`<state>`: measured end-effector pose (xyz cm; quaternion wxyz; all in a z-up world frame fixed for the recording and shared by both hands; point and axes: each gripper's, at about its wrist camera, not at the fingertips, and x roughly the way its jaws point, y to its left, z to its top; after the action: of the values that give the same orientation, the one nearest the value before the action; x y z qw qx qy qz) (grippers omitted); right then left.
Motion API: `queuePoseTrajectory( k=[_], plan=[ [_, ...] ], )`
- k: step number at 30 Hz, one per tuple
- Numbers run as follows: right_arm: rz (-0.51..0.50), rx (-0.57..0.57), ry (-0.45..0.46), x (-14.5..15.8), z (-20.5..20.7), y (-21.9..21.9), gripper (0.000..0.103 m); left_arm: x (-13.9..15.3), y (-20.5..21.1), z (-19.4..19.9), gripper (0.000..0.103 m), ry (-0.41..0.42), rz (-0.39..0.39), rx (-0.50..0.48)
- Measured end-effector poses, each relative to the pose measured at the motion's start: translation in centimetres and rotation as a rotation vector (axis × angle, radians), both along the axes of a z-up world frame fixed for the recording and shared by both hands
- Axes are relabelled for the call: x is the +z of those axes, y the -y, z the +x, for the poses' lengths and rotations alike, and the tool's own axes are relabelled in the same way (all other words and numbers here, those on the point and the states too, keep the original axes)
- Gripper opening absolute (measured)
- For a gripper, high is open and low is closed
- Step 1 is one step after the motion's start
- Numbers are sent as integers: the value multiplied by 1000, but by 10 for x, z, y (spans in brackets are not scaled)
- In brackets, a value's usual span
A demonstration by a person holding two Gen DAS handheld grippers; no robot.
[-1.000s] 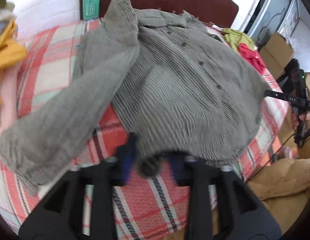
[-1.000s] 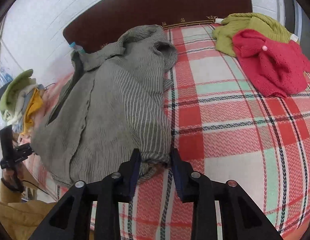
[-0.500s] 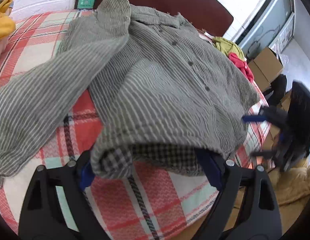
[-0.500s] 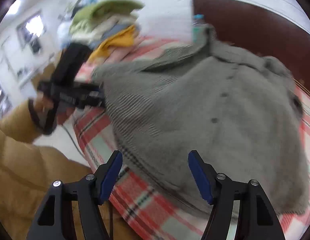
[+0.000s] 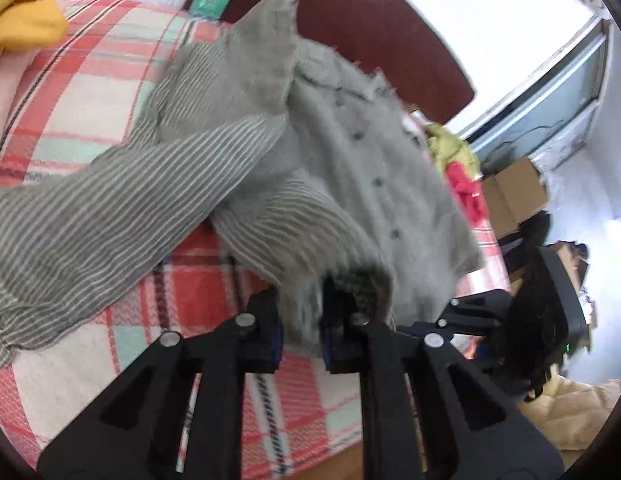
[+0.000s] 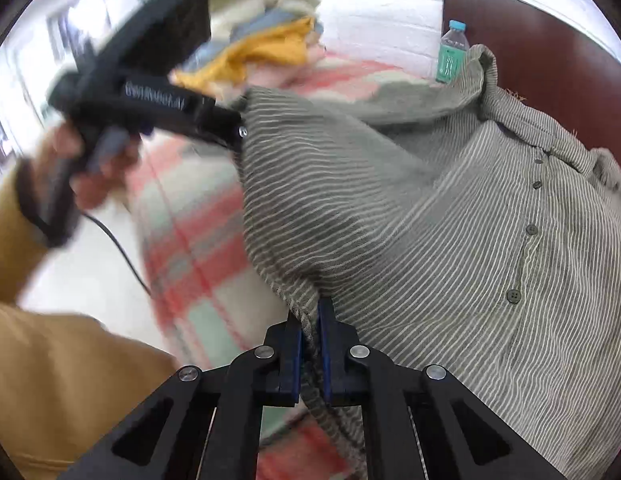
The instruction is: Fold clothes
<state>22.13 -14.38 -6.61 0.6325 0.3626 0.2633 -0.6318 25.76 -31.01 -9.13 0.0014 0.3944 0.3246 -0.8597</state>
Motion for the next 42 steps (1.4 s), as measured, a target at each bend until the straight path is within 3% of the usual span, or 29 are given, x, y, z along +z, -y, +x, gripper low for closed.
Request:
queuePoseTrajectory(
  k=[6, 13, 15, 17, 19, 22, 23, 25, 29, 34, 39, 42],
  plan=[
    [-115, 72, 157, 40, 7, -7, 6, 29, 2, 21, 16, -48, -47, -12],
    [32, 84, 258, -15, 10, 26, 10, 1, -9, 36, 16, 77, -185, -5],
    [64, 96, 293, -24, 8, 26, 15, -5, -18, 40, 26, 80, -210, -11],
    [52, 82, 269, -20, 4, 18, 46, -2, -26, 48, 67, 47, -258, -30],
    [3, 66, 277, -8, -7, 2, 50, 11, -29, 57, 81, -20, -277, -45],
    [-93, 4, 298, 13, -31, -35, 54, 31, -34, 71, 82, -122, -305, -67],
    [-122, -32, 289, 21, -42, -48, 60, 37, -36, 75, 84, -155, -314, -74],
    [-183, -131, 261, 37, -71, -76, 62, 49, -39, 83, 86, -220, -331, -89],
    [-258, -372, 229, 60, -134, -124, 62, 58, -49, 53, 86, -240, -329, -138],
    [-259, -608, 203, 65, -215, -153, 62, 43, -79, -16, 86, -180, -329, -210],
    [-185, -720, 228, 49, -286, -145, 62, 33, -101, -72, 86, -142, -322, -283],
    [-141, -753, 243, 30, -316, -134, 53, 26, -106, -102, 86, -113, -298, -307]
  ],
)
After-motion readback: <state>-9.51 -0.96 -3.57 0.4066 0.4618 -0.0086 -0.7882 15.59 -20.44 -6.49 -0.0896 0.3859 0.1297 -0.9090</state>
